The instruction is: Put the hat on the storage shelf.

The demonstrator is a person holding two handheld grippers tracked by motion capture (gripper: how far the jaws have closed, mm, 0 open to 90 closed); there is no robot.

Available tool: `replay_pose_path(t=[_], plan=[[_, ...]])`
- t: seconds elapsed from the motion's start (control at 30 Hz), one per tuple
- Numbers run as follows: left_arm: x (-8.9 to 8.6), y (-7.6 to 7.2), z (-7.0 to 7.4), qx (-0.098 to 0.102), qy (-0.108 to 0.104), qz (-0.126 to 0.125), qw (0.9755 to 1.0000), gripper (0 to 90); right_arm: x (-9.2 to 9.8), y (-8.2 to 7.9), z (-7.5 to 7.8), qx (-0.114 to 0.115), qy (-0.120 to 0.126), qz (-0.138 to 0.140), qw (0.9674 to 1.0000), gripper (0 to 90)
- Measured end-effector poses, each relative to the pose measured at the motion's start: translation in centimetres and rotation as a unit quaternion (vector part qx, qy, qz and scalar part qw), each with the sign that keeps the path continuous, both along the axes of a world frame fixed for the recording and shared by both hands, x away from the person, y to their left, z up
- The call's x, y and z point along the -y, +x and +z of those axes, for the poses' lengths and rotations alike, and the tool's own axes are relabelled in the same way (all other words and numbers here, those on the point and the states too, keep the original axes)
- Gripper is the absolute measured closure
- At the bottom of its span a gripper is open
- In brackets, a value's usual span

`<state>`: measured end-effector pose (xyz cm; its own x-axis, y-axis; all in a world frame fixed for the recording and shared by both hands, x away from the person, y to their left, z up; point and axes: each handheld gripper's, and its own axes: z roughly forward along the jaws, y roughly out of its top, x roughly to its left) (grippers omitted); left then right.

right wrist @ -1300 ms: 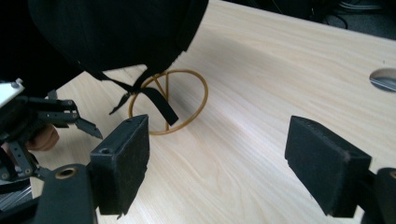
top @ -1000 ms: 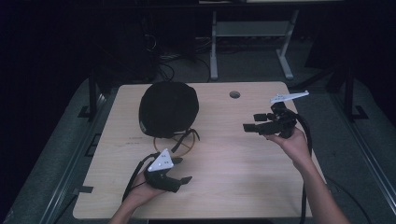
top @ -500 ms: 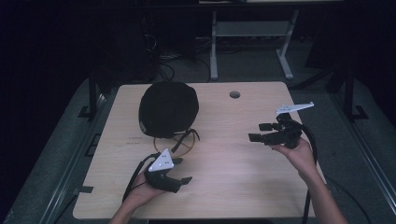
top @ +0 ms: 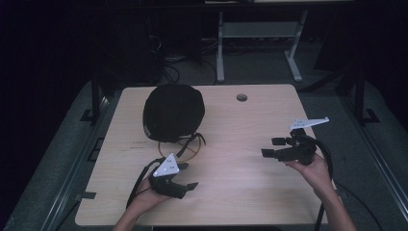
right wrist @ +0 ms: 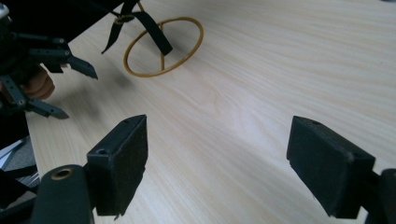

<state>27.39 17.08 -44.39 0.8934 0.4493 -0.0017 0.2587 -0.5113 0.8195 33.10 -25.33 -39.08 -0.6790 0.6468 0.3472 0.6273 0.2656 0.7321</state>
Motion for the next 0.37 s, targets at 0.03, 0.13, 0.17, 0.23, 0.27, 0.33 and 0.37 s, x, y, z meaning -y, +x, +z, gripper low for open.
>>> replay_pose_path(t=[0.03,0.13,0.17,0.23,0.27,0.33,0.37], plan=[[0.0,0.0,0.0,-0.001,-0.001,0.000,1.0000,25.0,0.0,0.0,0.0,0.000,0.000,0.000,1.0000,20.2],[0.0,0.0,0.0,-0.001,0.000,-0.001,1.0000,25.0,0.3,-0.6,-0.6,-0.002,-0.004,-0.001,1.0000,20.1],[0.0,0.0,0.0,-0.002,-0.001,-0.001,1.0000,25.0,0.4,-0.9,-0.8,-0.003,-0.004,-0.001,1.0000,20.1],[0.1,0.0,0.0,-0.003,0.002,-0.004,1.0000,25.0,0.5,-1.5,-1.1,-0.007,-0.004,-0.001,1.0000,19.4],[0.1,0.0,-0.1,-0.002,0.003,-0.005,1.0000,25.0,0.6,-1.9,-1.2,-0.003,-0.003,-0.002,1.0000,19.5],[0.2,0.0,-0.1,-0.003,0.003,-0.007,1.0000,25.1,0.6,-2.8,-1.5,0.001,-0.005,-0.002,1.0000,19.4],[0.2,0.0,-0.1,-0.004,0.003,-0.007,1.0000,25.1,0.5,-3.2,-1.7,0.004,-0.013,-0.004,0.9999,19.0]])
